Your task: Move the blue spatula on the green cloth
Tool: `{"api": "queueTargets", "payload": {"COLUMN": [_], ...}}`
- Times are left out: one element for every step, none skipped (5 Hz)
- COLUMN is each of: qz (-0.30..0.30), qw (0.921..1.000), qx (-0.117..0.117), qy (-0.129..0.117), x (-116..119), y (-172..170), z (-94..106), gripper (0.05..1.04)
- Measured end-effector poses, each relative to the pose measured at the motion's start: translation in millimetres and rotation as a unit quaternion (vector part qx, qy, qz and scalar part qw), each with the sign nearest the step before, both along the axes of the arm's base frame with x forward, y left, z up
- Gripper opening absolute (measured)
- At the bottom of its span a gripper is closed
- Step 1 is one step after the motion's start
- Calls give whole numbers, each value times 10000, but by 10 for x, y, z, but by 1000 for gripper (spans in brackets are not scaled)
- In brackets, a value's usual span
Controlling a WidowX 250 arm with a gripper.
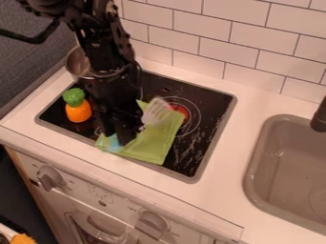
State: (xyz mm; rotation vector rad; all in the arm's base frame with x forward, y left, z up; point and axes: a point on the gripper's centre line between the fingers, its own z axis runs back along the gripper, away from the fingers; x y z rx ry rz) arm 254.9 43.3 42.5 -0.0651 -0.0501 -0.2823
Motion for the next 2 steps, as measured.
{"api": "queueTargets", "payload": {"qz": [-41,-55], "qw": [9998,9993], "qx": [-63,-196], "qy": [-191,-317], "x": [-25,0], "y": [-58,-100], "z": [259,452], "gripper": [976,1008]}}
